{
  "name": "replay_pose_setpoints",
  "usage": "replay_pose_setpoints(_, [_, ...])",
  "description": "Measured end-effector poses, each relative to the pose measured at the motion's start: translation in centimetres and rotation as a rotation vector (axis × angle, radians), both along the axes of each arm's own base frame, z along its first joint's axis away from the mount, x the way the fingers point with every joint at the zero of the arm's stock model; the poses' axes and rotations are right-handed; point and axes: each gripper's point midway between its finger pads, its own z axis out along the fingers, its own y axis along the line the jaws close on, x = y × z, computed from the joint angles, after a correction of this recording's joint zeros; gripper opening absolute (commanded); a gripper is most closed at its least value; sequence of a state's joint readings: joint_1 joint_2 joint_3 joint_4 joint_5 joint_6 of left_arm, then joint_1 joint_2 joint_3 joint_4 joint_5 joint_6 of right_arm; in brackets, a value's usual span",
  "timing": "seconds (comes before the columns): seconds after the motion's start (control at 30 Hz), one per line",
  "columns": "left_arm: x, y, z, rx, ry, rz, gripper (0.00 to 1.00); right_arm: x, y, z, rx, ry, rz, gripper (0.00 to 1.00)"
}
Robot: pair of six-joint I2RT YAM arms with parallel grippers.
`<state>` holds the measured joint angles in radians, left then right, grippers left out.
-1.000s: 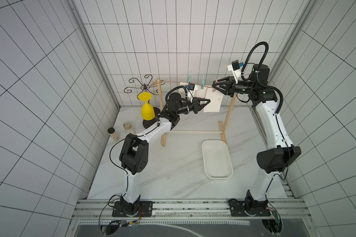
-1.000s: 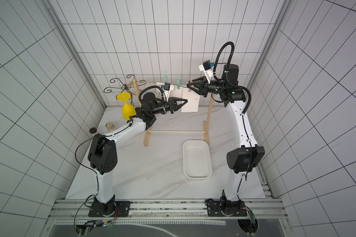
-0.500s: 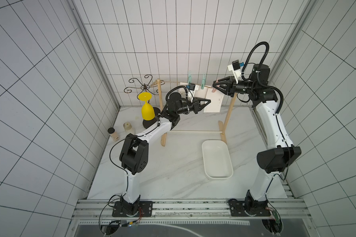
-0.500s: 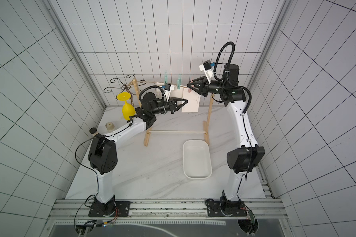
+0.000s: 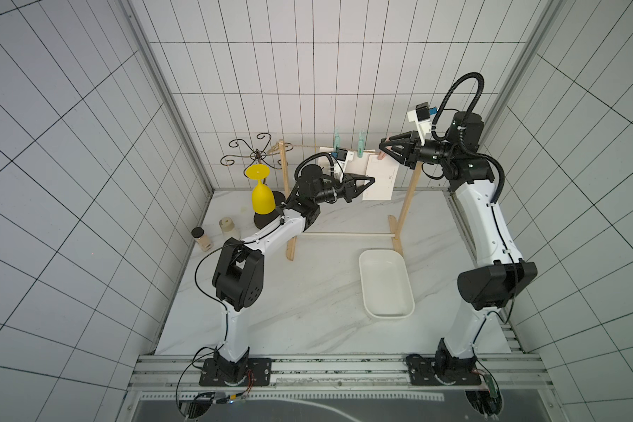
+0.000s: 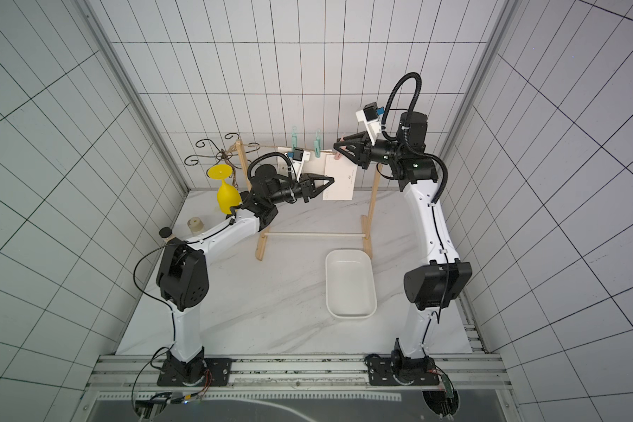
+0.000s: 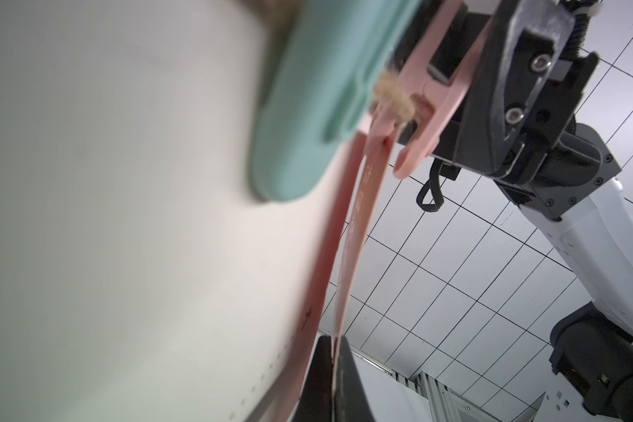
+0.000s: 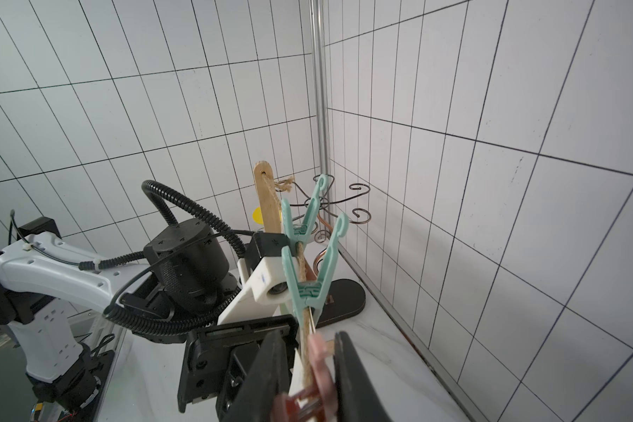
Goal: Remove the postcards from the strings
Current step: Remove the clamp from the clothesline, then place the postcard at the center of the board.
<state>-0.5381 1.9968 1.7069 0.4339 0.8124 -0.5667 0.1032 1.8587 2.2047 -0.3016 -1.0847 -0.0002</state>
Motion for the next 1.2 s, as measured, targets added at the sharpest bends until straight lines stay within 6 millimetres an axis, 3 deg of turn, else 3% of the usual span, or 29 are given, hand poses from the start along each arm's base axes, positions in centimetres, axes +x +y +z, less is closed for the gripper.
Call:
replay_pose_setpoints(0.33, [-0.3,-0.3,-1.0,0.014,0.017,-0.002,0.00,-1.7,-0.7,4.9,0.067,-0.115,-0.058,0.00])
replay_pose_setpoints(0.6, [-0.8,-0.1,-1.9,0.028,0.039,0.001,0.00,-1.0,-0.9,4.9,0.105,-0.102,-0.080,0.00])
replay_pose_setpoints(0.73, [-2.0,0.4,-2.4,0.036,0.054,0.010,0.00,-1.3,-1.1,4.3,0.128,-0.080,-0.100,0.00])
replay_pose_setpoints(0.87, [-3.6,1.0,-2.5,0.041,0.057,0.018,0.00,-3.3,-1.5,5.1,0.151,-0.103,-0.112,0.00])
replay_pose_setpoints(1.03, [-6.0,2.7,-2.2,0.036,0.058,0.050,0.00,-7.7,-2.2,6.1,0.179,-0.151,-0.126,0.00])
replay_pose_setpoints(1.2, [-8.9,5.4,-1.9,0.029,0.060,0.097,0.00,-11.1,-3.0,3.6,0.195,-0.126,-0.172,0.00])
